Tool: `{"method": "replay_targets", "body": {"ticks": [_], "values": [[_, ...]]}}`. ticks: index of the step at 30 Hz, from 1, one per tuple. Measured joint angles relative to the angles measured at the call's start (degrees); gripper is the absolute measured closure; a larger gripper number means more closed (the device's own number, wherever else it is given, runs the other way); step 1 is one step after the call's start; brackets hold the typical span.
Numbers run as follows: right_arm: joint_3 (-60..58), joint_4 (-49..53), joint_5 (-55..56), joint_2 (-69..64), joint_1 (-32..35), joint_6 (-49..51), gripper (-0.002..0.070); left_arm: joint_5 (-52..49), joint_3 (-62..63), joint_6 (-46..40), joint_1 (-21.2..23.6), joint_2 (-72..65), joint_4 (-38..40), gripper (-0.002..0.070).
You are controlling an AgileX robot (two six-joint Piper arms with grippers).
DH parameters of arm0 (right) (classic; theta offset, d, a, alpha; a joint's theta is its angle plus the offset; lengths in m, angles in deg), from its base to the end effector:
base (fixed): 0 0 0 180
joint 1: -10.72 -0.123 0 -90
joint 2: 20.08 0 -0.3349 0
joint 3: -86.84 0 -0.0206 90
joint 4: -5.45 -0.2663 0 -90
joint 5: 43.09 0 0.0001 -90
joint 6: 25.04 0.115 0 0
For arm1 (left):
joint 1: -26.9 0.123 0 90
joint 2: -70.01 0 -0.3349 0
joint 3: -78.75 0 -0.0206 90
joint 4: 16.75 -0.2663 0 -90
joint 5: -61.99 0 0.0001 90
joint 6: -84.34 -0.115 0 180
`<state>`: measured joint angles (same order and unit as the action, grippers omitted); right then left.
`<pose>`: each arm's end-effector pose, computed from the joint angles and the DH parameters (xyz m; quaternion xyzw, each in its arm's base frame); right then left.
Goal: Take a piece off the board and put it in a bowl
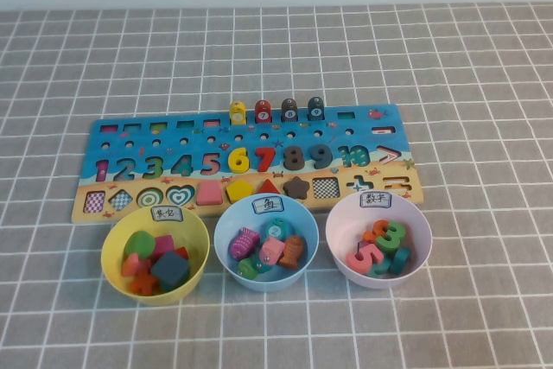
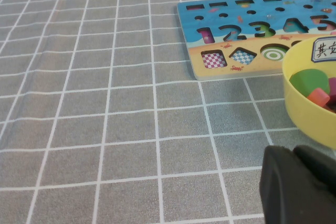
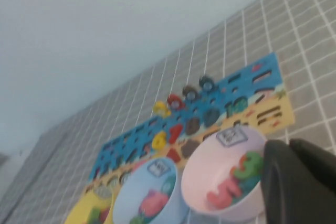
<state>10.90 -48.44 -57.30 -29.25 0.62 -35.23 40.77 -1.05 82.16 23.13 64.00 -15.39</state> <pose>0.0407 0.0305 0.2125 0.1390 0.7151 0.3687 0.5773 0.0408 -0.0037 0.1643 0.0354 0.8032 -0.0183 0.5944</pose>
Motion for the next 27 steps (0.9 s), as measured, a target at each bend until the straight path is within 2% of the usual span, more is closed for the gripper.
{"method": "replay_targets", "body": {"ticks": [4, 12, 21, 27], "values": [[6.97, 3.02, -10.34, -8.89, 0.0, 0.0, 0.0695, 0.0, 0.0, 0.0, 0.0, 0.0, 0.0, 0.068], [23.73, 14.72, -29.91, -35.56, 0.0, 0.0, 0.0695, 0.0, 0.0, 0.0, 0.0, 0.0, 0.0, 0.068], [44.34, 21.86, -39.55, -62.77, -0.76, 0.12, 0.0695, 0.0, 0.0, 0.0, 0.0, 0.0, 0.0, 0.068], [59.71, 32.18, -41.14, -76.45, -8.69, 7.97, 0.0695, 0.0, 0.0, 0.0, 0.0, 0.0, 0.0, 0.068]]}}
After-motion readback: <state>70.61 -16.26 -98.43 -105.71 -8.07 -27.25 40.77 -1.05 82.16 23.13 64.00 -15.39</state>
